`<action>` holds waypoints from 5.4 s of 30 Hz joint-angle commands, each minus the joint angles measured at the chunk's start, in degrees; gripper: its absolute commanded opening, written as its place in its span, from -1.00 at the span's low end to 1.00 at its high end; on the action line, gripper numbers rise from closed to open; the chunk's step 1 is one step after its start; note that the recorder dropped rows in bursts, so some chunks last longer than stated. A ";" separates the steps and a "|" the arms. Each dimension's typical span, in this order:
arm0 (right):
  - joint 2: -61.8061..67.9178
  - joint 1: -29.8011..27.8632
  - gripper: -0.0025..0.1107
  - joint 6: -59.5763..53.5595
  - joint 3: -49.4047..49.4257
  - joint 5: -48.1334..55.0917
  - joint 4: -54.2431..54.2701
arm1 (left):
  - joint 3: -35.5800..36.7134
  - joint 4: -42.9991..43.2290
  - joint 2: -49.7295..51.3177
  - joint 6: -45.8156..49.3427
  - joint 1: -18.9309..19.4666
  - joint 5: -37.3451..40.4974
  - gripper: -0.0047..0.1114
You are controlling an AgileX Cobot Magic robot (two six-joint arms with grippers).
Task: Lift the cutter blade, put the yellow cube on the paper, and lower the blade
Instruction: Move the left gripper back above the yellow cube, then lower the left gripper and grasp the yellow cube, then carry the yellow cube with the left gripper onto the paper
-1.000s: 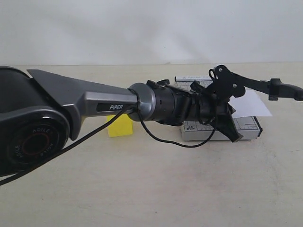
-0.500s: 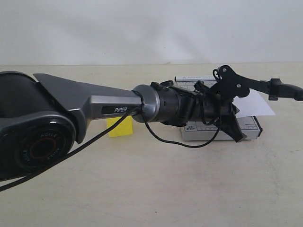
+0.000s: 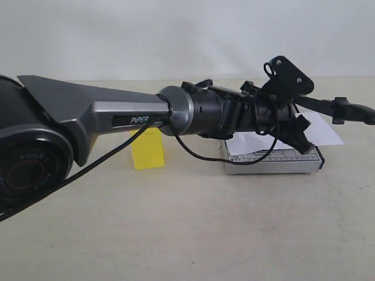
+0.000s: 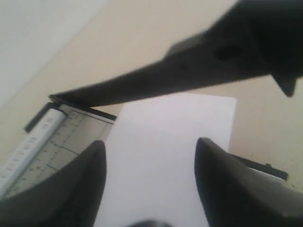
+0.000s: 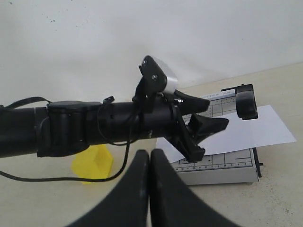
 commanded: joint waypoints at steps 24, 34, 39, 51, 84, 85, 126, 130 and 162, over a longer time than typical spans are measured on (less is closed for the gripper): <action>-0.24 0.09 -0.96 -0.25 0.15 -0.34 -0.25 | 34.64 -0.10 -34.49 -24.60 -1.30 -48.09 -0.10; -0.24 0.09 -0.96 -0.25 0.15 -0.34 -0.25 | 42.85 -0.10 -37.72 -39.71 -1.30 -47.47 0.47; -0.24 0.09 -0.96 -0.25 0.15 -0.34 -0.25 | 45.33 -0.10 -36.83 -43.45 -1.19 -47.24 0.47; -0.24 0.09 -0.96 -0.25 0.15 -0.34 -0.25 | 48.00 -0.10 -33.42 -49.81 -1.19 -47.07 0.47; -0.24 0.09 -0.96 -0.25 0.15 -0.34 -0.25 | 41.53 -0.10 -24.63 -50.41 5.52 -29.58 0.48; -0.24 0.09 -0.96 -0.25 0.15 -0.34 -0.25 | 41.37 -0.10 -24.63 -50.41 5.52 -29.88 0.48; -0.24 0.09 -0.96 -0.25 0.15 -0.34 -0.25 | 41.25 -0.10 -24.56 -43.92 5.77 -38.47 0.48; -0.24 0.09 -0.96 -0.25 0.15 -0.34 -0.25 | 41.25 -0.10 -23.57 -44.27 5.77 -37.98 0.48; -0.24 0.09 -0.96 -0.25 0.15 -0.34 -0.25 | 33.46 4.36 -28.32 -22.45 2.92 -22.37 -0.84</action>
